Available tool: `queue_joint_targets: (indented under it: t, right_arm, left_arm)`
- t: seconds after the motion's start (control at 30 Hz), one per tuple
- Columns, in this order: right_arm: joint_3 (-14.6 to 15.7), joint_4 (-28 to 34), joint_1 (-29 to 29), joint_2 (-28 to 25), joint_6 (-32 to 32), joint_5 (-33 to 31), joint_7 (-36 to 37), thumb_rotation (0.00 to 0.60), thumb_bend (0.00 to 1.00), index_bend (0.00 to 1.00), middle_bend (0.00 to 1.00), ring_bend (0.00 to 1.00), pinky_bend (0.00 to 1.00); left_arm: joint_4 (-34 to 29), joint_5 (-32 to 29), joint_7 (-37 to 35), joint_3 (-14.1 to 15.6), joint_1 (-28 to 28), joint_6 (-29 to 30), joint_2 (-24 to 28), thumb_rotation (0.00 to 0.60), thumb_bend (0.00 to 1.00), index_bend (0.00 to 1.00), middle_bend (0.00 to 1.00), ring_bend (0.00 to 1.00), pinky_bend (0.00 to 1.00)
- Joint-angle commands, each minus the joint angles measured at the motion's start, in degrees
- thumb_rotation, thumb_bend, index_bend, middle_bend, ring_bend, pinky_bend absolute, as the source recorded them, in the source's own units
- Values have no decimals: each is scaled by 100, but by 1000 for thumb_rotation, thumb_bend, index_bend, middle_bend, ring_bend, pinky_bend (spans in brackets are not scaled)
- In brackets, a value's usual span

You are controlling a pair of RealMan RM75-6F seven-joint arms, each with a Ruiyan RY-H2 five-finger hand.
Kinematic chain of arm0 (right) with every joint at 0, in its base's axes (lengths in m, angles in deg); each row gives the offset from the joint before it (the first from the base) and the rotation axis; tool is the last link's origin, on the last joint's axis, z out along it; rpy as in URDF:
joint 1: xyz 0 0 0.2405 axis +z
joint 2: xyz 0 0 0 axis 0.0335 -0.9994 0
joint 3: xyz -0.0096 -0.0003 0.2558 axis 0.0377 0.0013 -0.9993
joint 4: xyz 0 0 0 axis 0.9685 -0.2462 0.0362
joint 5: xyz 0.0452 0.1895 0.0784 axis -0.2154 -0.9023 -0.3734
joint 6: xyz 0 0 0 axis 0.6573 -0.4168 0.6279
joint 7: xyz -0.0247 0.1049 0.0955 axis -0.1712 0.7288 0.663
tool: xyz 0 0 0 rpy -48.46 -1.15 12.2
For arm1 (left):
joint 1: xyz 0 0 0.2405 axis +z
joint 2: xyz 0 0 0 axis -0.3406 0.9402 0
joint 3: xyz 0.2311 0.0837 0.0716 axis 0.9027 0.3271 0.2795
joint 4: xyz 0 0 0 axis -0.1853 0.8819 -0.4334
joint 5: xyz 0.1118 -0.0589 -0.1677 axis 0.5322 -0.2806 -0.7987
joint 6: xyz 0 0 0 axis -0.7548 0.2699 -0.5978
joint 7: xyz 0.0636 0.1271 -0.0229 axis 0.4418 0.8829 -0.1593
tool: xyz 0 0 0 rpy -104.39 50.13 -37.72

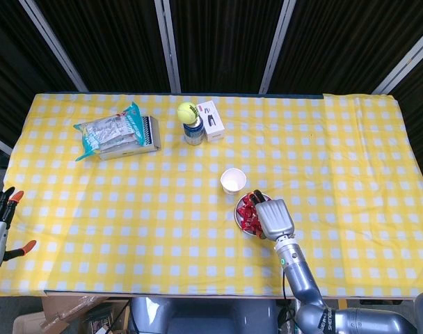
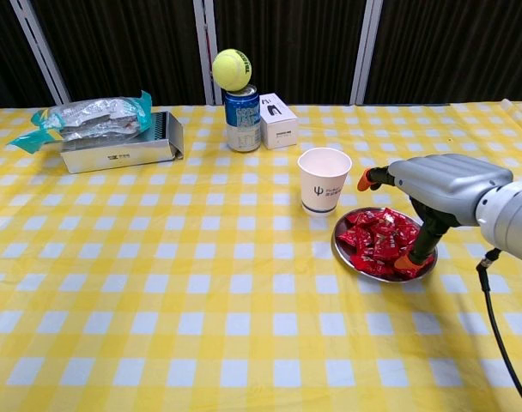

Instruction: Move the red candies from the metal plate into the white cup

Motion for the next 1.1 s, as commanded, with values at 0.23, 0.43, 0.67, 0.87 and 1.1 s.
queue_joint_targets:
  t: [0.23, 0.43, 0.67, 0.87, 1.1]
  right_arm:
    - [73, -257, 180, 108, -10, -280, -152, 600, 193, 229, 183, 712, 851]
    - [68, -419, 276, 205, 10, -408, -109, 600, 193, 250, 183, 712, 851]
    - [86, -564, 354, 301, 14, -452, -11, 600, 193, 250, 183, 712, 851]
    - [119, -653, 410, 348, 8, -482, 28, 600, 193, 250, 186, 712, 851]
    - [184, -738, 448, 401, 9, -512, 55, 600, 193, 271, 219, 712, 851]
  left_arm:
    - [-21, -29, -13, 6, -12, -46, 18, 600, 26, 0, 0, 0, 0]
    - [-31, -49, -6, 5, -24, -73, 23, 600, 27, 0, 0, 0, 0]
    - [-38, -67, -1, 2, -33, -90, 27, 600, 29, 0, 0, 0, 0]
    - [-39, -78, 0, 1, -36, -94, 27, 600, 38, 0, 0, 0, 0]
    - [-47, -86, -2, 3, -38, -100, 32, 600, 39, 0, 0, 0, 0]
